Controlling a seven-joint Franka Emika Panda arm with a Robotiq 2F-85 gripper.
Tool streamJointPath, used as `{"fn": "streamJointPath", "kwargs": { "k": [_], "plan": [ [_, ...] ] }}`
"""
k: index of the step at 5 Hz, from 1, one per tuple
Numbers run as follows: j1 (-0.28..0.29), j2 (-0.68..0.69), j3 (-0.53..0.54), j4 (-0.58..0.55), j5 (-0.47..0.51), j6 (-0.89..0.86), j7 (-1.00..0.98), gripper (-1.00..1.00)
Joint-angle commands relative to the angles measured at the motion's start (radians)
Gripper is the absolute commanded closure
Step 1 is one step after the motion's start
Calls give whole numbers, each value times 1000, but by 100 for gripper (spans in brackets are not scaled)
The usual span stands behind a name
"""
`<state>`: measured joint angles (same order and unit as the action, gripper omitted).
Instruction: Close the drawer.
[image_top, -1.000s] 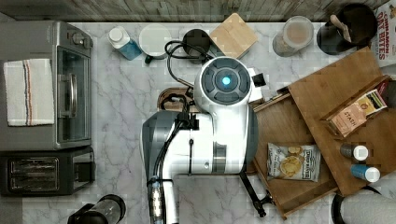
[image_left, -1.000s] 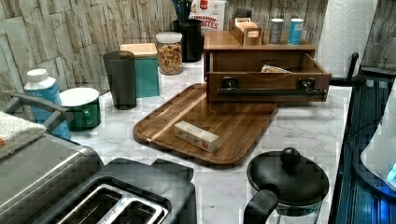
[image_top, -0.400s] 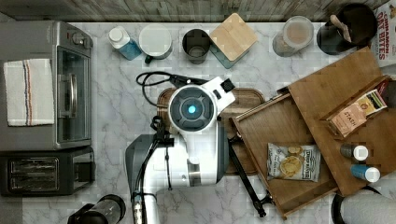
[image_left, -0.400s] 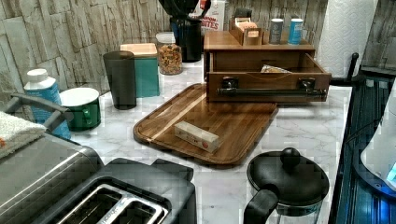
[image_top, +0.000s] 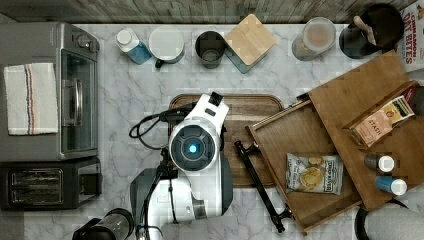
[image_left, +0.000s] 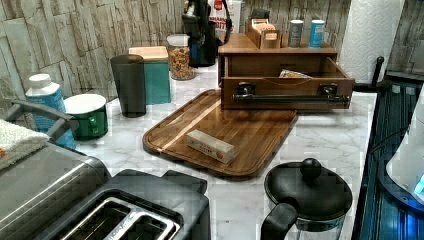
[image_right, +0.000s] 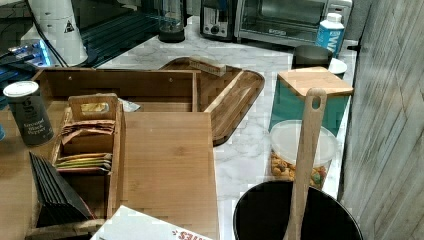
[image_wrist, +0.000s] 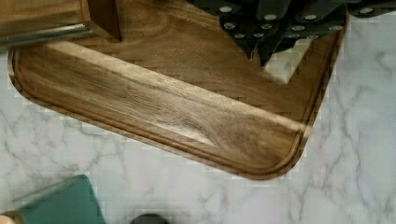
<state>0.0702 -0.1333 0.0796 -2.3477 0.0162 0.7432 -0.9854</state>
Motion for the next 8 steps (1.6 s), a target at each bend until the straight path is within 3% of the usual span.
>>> {"fn": "streamJointPath", "kwargs": {
  "k": [1, 3, 5, 7, 8],
  "plan": [
    [-55, 2, -104, -184, 92, 132, -208, 100],
    [-29, -5, -149, -256, 86, 88, -190, 100],
    [1, -14, -152, -364, 145, 136, -170, 100],
    [-78, -64, -204, -413, -19, 117, -223, 100],
    [-163, -85, -185, -395, -62, 104, -316, 100]
  ]
}}
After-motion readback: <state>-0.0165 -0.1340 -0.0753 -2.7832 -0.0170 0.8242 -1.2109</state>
